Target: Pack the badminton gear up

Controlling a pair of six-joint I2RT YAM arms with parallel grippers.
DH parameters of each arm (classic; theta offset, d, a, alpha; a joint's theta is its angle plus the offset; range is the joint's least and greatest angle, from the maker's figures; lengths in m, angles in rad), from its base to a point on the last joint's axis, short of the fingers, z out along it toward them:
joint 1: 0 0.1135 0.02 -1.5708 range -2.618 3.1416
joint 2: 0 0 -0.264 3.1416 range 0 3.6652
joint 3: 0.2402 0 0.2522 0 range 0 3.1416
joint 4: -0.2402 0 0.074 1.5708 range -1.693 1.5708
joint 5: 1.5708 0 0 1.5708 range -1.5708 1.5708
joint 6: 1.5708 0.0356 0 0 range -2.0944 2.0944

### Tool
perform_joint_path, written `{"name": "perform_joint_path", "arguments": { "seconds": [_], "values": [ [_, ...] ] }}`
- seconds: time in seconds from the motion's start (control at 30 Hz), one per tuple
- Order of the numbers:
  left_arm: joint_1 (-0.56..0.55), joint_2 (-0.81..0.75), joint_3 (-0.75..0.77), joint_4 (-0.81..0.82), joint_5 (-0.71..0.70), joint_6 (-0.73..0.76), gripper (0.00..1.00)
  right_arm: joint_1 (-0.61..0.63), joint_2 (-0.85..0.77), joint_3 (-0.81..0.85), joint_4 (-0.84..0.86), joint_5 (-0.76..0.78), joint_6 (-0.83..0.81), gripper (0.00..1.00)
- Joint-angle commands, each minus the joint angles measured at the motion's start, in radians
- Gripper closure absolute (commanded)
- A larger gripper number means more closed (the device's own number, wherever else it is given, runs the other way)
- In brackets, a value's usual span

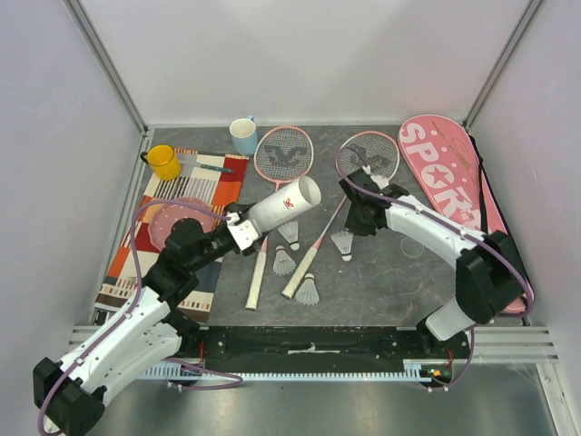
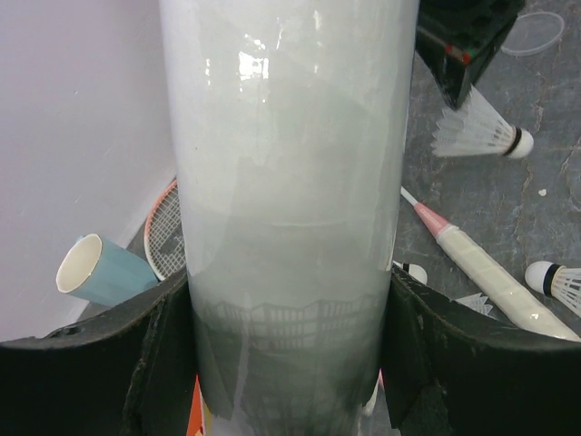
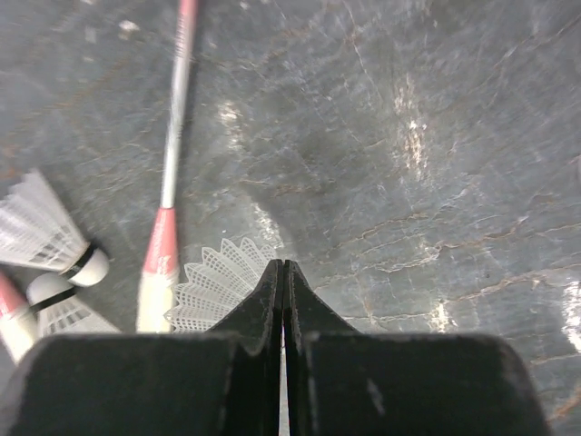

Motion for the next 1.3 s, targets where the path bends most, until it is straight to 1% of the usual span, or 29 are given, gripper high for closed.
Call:
{"name": "perform_joint_path", "arguments": {
  "seconds": [0.0, 0.03, 0.07, 0.17, 0.23, 0.3, 0.33, 0.4, 0.47, 0.67, 0.73, 0.8, 0.83, 0.9, 1.0, 1.2, 1.27],
  "values": [
    [-0.002, 0.004, 0.026, 0.069, 0.027, -0.025, 0.6, 0.001, -0.148, 0.081, -0.001, 0.085, -0.131, 1.0],
    [-0.002, 0.004, 0.026, 0.069, 0.029, -0.025, 0.6, 0.001, -0.176, 0.088, 0.005, 0.101, -0.154, 1.0],
    [-0.002, 0.007, 0.024, 0.07, 0.036, -0.029, 0.6, 0.001, -0.243, 0.096, 0.047, 0.107, -0.244, 1.0],
    [-0.002, 0.021, 0.018, 0.087, 0.053, -0.046, 0.6, -0.022, -0.389, 0.134, 0.083, 0.101, -0.361, 1.0],
    [-0.002, 0.032, 0.027, 0.09, 0.069, -0.072, 0.6, -0.058, -0.498, 0.168, 0.114, 0.026, -0.389, 1.0],
    [-0.002, 0.046, 0.03, 0.1, 0.11, -0.095, 0.6, -0.084, -0.549, 0.2, 0.161, -0.045, -0.38, 1.0],
    [-0.002, 0.05, 0.029, 0.109, 0.119, -0.11, 0.6, -0.086, -0.57, 0.245, 0.166, -0.06, -0.366, 1.0],
    [-0.002, 0.061, 0.032, 0.113, 0.127, -0.115, 0.6, -0.086, -0.571, 0.283, 0.192, -0.117, -0.325, 1.0],
    [-0.002, 0.06, 0.033, 0.124, 0.124, -0.123, 0.6, -0.086, -0.558, 0.317, 0.244, -0.215, -0.29, 1.0],
    [-0.002, 0.053, 0.029, 0.135, 0.132, -0.138, 0.6, -0.083, -0.515, 0.29, 0.425, -0.459, -0.138, 1.0],
    [-0.002, 0.047, 0.024, 0.146, 0.132, -0.143, 0.6, -0.077, -0.526, 0.238, 0.451, -0.461, -0.11, 1.0],
    [-0.002, 0.047, 0.021, 0.15, 0.142, -0.143, 0.6, -0.075, -0.532, 0.201, 0.52, -0.487, -0.084, 1.0],
    [-0.002, 0.049, 0.024, 0.15, 0.145, -0.144, 0.6, -0.075, -0.526, 0.179, 0.543, -0.503, -0.046, 1.0],
    [-0.002, 0.05, 0.026, 0.15, 0.144, -0.147, 0.6, -0.059, -0.515, 0.17, 0.582, -0.525, -0.026, 1.0],
    [-0.002, 0.041, 0.023, 0.149, 0.138, -0.144, 0.6, -0.051, -0.521, 0.158, 0.585, -0.512, -0.026, 1.0],
    [-0.002, 0.037, 0.021, 0.152, 0.133, -0.141, 0.6, -0.049, -0.549, 0.245, 0.491, -0.465, -0.093, 1.0],
    [-0.002, 0.038, 0.023, 0.153, 0.132, -0.144, 0.6, -0.051, -0.557, 0.242, 0.48, -0.464, -0.092, 1.0]
  ]
}}
